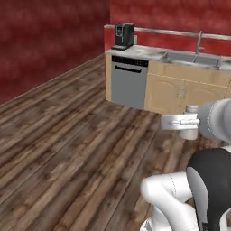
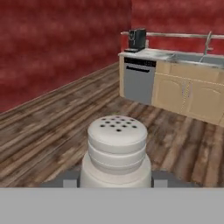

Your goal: Retrieve the shaker from the cabinet and place it next the steak on a plate on the dining table.

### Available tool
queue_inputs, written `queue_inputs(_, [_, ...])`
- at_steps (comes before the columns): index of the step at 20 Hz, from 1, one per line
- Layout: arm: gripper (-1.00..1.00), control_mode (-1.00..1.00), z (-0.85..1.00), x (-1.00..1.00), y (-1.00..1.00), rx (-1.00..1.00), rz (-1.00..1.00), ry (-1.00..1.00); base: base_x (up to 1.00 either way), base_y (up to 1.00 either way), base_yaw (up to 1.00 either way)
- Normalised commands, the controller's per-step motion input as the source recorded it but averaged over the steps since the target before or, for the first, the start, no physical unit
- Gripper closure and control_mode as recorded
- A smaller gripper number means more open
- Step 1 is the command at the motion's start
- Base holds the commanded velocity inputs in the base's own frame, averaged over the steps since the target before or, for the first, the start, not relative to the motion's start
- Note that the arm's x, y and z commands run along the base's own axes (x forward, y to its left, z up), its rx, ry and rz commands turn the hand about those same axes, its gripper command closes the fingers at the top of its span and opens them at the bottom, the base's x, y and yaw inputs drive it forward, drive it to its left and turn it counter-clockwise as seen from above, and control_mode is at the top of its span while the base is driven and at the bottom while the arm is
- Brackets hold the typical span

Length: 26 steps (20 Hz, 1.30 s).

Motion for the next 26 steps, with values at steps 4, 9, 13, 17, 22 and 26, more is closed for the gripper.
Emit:
queue_inputs(4, [1.0,1.0,0.0,0.0,0.0,0.0,0.0,0.0,0.5,0.06,0.79])
queue_inputs(9, [1.0,1.0,0.0,0.0,0.0,0.0,0.0,0.0,1.0,-0.16,0.02])
queue_inputs(13, [1.0,1.0,0.0,0.0,0.0,0.0,0.0,0.0,1.0,-0.09,-0.1])
queue_inputs(17, [1.0,1.0,0.0,0.0,0.0,0.0,0.0,0.0,1.0,0.0,-0.09])
queue_inputs(22, [1.0,1.0,0.0,0.0,0.0,0.0,0.0,0.0,1.0,0.01,-0.07])
queue_inputs(26, [1.0,1.0,0.0,0.0,0.0,0.0,0.0,0.0,1.0,0.08,-0.03])
